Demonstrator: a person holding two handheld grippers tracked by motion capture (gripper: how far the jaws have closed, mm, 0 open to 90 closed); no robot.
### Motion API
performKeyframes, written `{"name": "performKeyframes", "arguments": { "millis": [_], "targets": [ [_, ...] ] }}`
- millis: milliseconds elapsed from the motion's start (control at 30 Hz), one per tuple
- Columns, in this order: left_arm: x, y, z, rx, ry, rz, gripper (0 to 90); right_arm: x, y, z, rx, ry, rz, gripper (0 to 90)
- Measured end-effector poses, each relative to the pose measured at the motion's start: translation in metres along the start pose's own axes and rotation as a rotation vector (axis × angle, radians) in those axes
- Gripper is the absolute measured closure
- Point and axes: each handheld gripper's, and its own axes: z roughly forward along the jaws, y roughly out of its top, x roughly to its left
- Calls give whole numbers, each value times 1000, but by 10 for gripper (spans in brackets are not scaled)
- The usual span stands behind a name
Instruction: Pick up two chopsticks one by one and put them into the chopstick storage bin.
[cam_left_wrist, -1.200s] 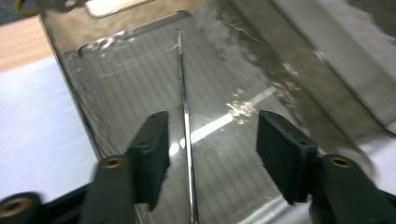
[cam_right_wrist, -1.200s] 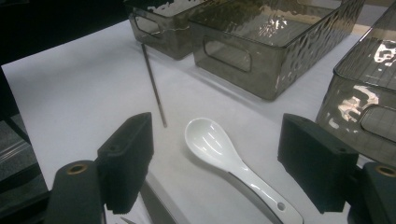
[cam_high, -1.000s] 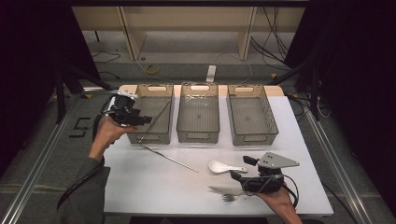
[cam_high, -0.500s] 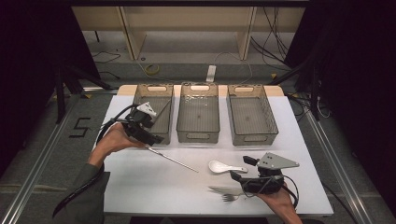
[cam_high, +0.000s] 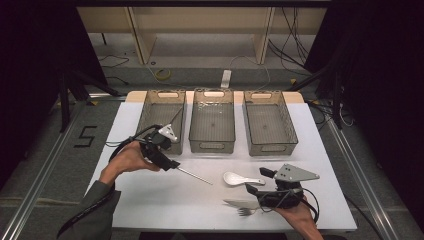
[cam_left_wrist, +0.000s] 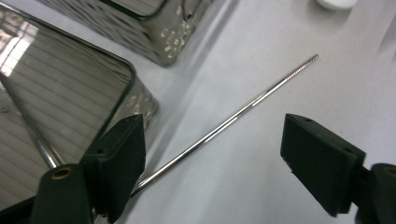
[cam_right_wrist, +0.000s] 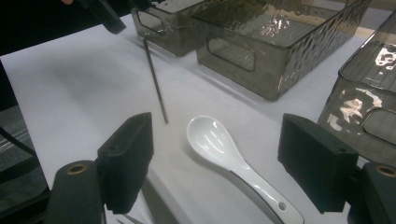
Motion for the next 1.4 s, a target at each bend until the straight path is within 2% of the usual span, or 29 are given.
{"name": "performKeyframes", "arguments": {
  "millis": [300,467,733,900,1267,1400],
  "targets": [
    [-3,0,25,90,-4,51,301,0,0,0,8,0,-4,276],
    [0,-3,36,125,-4,54,348,0,-1,1,11,-1,-3,276],
    [3,-6,48,160,0,55,400,0,-1,1,9,2,-2,276],
    [6,-10,54,167,-6,37,439,0,0,1,11,2,-3,276],
    [10,-11,60,198,-19,49,500,1,0,2,11,3,-2,276],
    [7,-10,60,210,-25,47,559,1,0,1,14,2,-5,276]
  ]
}}
